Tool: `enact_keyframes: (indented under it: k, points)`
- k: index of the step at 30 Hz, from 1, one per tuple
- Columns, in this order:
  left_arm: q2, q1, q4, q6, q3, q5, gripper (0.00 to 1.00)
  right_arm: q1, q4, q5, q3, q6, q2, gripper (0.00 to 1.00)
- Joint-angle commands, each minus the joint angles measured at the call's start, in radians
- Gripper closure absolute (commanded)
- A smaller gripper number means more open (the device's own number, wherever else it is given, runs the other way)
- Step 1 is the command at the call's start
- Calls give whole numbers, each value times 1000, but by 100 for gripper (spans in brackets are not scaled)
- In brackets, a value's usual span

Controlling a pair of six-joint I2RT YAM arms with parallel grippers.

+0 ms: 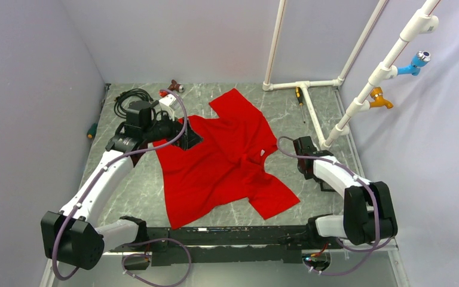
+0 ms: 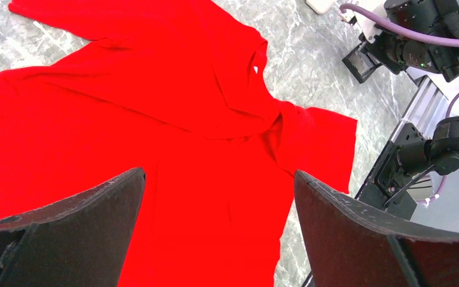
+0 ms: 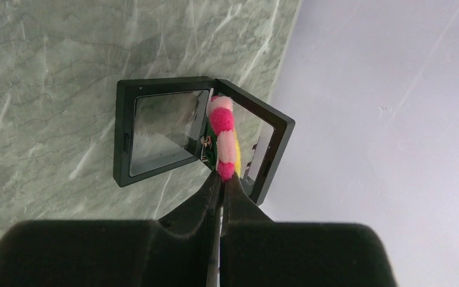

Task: Remove the brooch from the garment

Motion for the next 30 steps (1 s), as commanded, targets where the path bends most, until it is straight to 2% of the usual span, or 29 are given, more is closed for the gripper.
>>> enact_keyframes:
  k: [1, 7, 11, 16, 23, 30]
  points:
    - [8, 9, 43, 6, 50, 42, 0, -4, 53, 40, -19, -26, 9, 100]
    - [21, 16, 42, 5, 60, 50, 1, -4, 80, 21, -14, -24, 30, 100]
    - [24, 19, 48, 0, 53, 55, 1, -5, 73, 4, -11, -24, 50, 94]
    - [28, 27, 50, 8, 62, 50, 1, -4, 62, -21, -20, -32, 59, 91]
    - [35, 33, 47, 6, 63, 57, 1, -4, 11, -83, 6, -33, 57, 69]
    - [36, 35, 49, 5, 62, 65, 0, -3, -29, -134, 34, -32, 52, 63]
